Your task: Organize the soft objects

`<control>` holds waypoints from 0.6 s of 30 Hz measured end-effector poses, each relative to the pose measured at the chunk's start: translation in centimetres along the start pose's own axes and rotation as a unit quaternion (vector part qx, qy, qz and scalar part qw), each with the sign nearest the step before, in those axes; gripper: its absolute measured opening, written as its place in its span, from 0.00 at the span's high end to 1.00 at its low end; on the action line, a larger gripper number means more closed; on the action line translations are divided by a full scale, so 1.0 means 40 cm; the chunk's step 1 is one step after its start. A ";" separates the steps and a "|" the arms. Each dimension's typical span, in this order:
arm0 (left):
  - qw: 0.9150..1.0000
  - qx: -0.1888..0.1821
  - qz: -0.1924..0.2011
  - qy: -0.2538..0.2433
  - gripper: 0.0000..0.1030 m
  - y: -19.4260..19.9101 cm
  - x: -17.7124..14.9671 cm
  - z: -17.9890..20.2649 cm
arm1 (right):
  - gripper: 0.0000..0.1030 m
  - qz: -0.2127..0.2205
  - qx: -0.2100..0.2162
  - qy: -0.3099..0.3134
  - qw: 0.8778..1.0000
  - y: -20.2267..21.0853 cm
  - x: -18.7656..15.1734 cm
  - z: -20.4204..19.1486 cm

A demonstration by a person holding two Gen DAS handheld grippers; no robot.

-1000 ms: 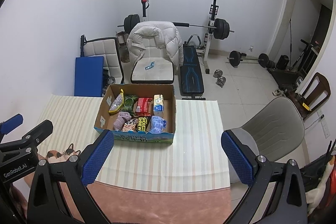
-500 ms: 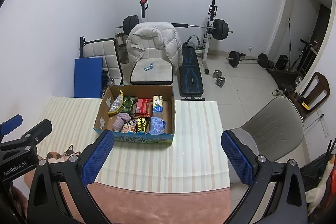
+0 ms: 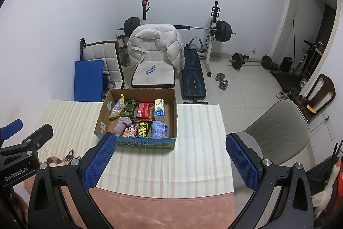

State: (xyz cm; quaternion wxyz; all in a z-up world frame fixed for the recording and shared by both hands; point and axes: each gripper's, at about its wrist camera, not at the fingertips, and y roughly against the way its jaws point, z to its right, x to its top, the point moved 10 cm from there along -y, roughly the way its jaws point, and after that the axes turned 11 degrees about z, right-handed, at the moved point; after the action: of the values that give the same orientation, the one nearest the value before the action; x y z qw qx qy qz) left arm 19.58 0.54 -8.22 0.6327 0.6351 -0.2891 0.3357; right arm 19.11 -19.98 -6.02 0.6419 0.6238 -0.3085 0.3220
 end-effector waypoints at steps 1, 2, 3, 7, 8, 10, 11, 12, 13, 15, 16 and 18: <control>1.000 0.000 -0.001 0.001 0.01 0.000 0.000 0.000 | 0.00 0.000 -0.001 0.000 1.000 0.000 0.000 0.000; 1.000 0.000 -0.001 -0.001 0.01 0.000 0.000 0.000 | 0.00 0.001 -0.001 0.000 1.000 0.000 0.003 0.001; 1.000 0.000 0.000 -0.001 0.01 0.000 0.000 -0.001 | 0.00 0.001 -0.001 -0.001 1.000 0.000 0.003 0.001; 1.000 -0.001 0.000 0.000 0.01 0.000 0.000 -0.001 | 0.00 0.003 -0.003 -0.001 1.000 0.002 0.010 0.003; 1.000 -0.001 0.000 0.000 0.01 0.001 0.000 0.000 | 0.00 0.003 -0.003 0.000 1.000 0.002 0.013 0.004; 1.000 -0.001 0.000 0.000 0.01 0.001 -0.001 -0.001 | 0.00 0.003 -0.003 0.000 1.000 0.002 0.012 0.004; 1.000 -0.001 0.000 0.000 0.01 0.002 -0.001 -0.001 | 0.00 0.003 -0.003 0.000 1.000 0.001 0.017 0.005; 1.000 -0.001 0.000 0.000 0.01 0.001 -0.001 -0.001 | 0.00 0.004 -0.004 -0.001 1.000 0.003 0.016 0.005; 1.000 -0.001 0.000 0.000 0.01 0.001 0.000 -0.001 | 0.00 0.003 -0.004 -0.001 1.000 0.003 0.015 0.005; 1.000 0.000 0.000 0.000 0.01 0.001 0.000 -0.002 | 0.00 0.003 -0.004 0.000 1.000 0.002 0.017 0.004; 1.000 -0.001 0.000 0.000 0.01 0.001 -0.001 -0.002 | 0.00 0.004 -0.004 0.000 1.000 0.002 0.018 0.005; 1.000 -0.001 -0.001 0.000 0.01 0.001 -0.001 -0.002 | 0.00 0.003 -0.004 -0.001 1.000 0.002 0.016 0.005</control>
State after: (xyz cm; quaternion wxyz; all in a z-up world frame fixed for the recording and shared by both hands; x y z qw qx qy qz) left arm 19.52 0.61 -8.21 0.6335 0.6346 -0.2888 0.3353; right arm 19.44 -20.15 -5.45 0.6431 0.6205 -0.3124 0.3222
